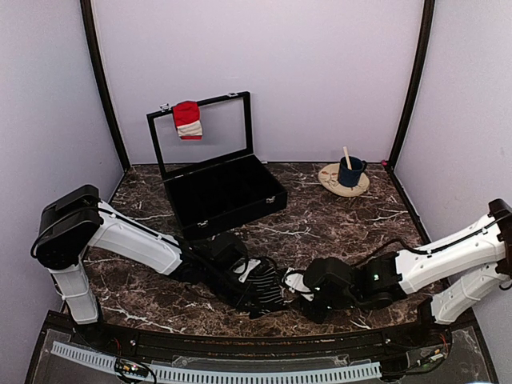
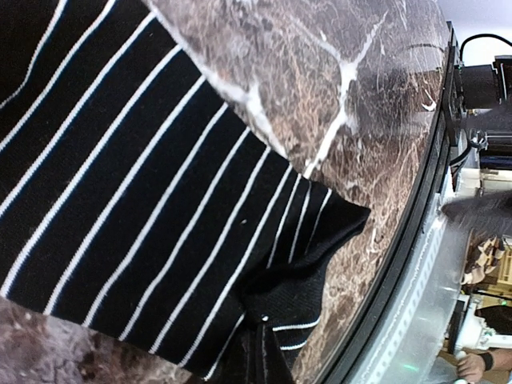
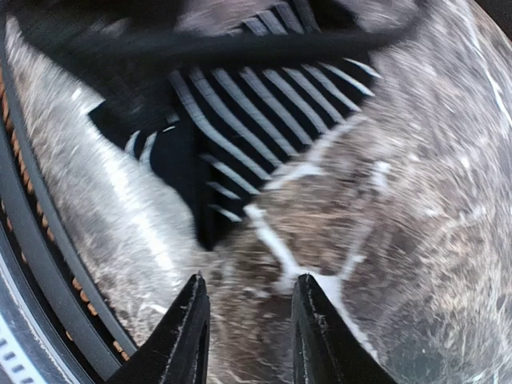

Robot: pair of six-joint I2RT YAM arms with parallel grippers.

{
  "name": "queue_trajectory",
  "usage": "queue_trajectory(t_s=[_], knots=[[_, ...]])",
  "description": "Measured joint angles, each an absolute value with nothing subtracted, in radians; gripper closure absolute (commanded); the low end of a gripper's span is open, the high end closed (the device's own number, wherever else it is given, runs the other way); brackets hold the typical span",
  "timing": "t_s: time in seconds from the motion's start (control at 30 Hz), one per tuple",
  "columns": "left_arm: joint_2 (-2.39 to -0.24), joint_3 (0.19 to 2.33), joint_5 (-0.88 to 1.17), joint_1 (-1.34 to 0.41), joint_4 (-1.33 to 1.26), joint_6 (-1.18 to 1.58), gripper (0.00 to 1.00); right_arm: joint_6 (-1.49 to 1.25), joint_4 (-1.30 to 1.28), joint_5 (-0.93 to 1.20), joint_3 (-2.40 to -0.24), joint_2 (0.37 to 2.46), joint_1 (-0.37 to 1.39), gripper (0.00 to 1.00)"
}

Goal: Roll the socks
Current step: Roll the sock at the corner of the board.

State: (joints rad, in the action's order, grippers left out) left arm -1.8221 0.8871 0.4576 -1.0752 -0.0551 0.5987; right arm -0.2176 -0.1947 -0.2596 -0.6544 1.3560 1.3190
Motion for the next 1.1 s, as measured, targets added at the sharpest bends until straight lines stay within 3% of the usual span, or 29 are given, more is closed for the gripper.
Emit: queue_trajectory(t_s=[0.37, 1.1], knots=[[-1.825, 0.878, 0.515, -1.075, -0.046, 0.671, 1.00, -0.091, -0.172, -0.320, -0.717, 1.509, 1.486, 0.67], [-1.825, 0.834, 0.590, -1.057, -0.099, 0.711, 1.00, 0.104, -0.110, -0.316, -0.809, 1.684, 1.496, 0.73]])
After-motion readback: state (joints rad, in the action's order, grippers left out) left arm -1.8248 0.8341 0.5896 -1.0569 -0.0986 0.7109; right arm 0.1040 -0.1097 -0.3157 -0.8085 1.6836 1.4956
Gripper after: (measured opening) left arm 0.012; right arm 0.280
